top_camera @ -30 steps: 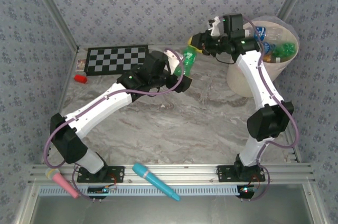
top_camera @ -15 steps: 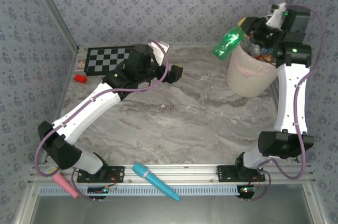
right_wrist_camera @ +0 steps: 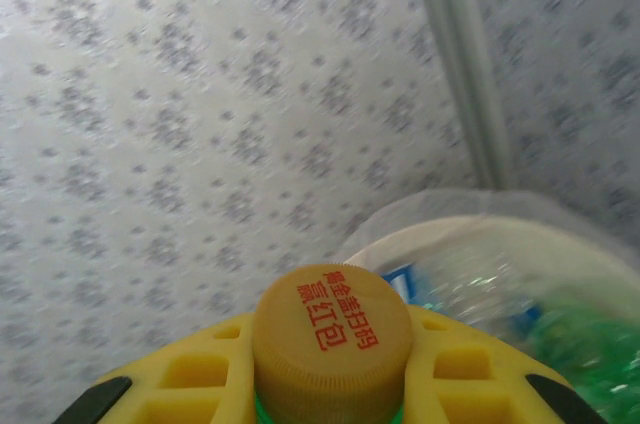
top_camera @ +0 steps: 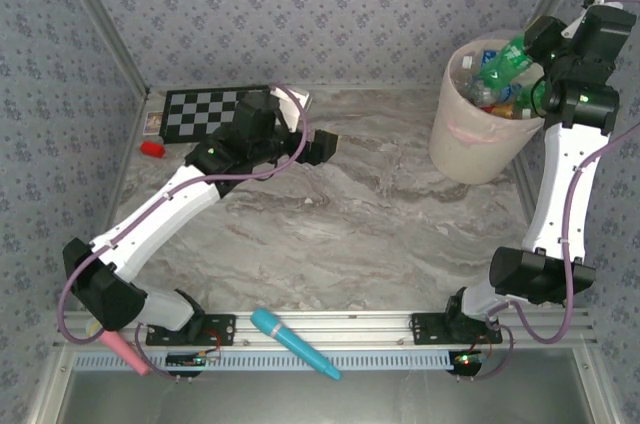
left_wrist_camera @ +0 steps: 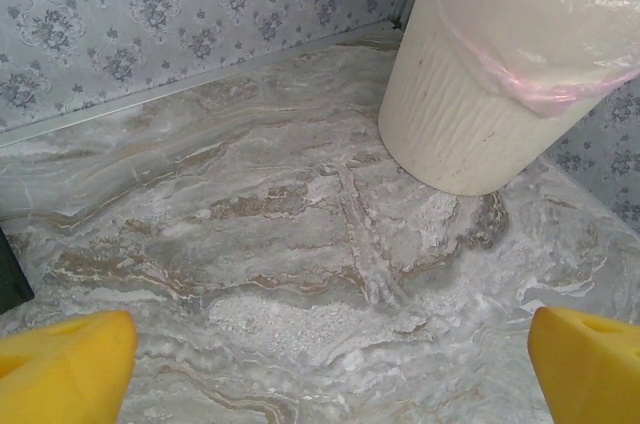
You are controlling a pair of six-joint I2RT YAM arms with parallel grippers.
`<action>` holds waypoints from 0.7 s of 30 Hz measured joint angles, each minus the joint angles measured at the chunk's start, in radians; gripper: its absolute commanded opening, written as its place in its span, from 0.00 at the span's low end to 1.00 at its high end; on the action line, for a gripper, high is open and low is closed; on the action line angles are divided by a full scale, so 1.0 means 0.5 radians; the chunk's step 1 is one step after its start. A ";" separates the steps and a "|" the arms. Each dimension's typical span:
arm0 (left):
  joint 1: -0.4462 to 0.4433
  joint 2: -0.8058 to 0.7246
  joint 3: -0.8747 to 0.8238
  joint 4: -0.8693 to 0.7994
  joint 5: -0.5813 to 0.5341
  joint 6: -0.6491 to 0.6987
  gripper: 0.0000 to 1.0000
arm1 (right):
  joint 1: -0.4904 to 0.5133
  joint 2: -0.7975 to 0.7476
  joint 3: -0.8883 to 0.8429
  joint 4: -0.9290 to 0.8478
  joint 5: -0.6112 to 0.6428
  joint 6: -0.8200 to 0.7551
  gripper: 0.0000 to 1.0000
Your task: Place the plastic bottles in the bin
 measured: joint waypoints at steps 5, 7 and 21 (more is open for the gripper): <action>0.037 -0.018 -0.030 0.031 0.040 -0.012 1.00 | 0.039 0.010 -0.084 0.127 0.241 -0.164 0.18; 0.050 -0.020 -0.032 0.037 0.054 -0.018 1.00 | 0.095 0.044 -0.085 0.162 0.294 -0.223 0.18; 0.108 -0.047 -0.067 0.037 0.100 -0.031 1.00 | 0.369 0.482 0.051 0.134 0.350 -0.352 0.20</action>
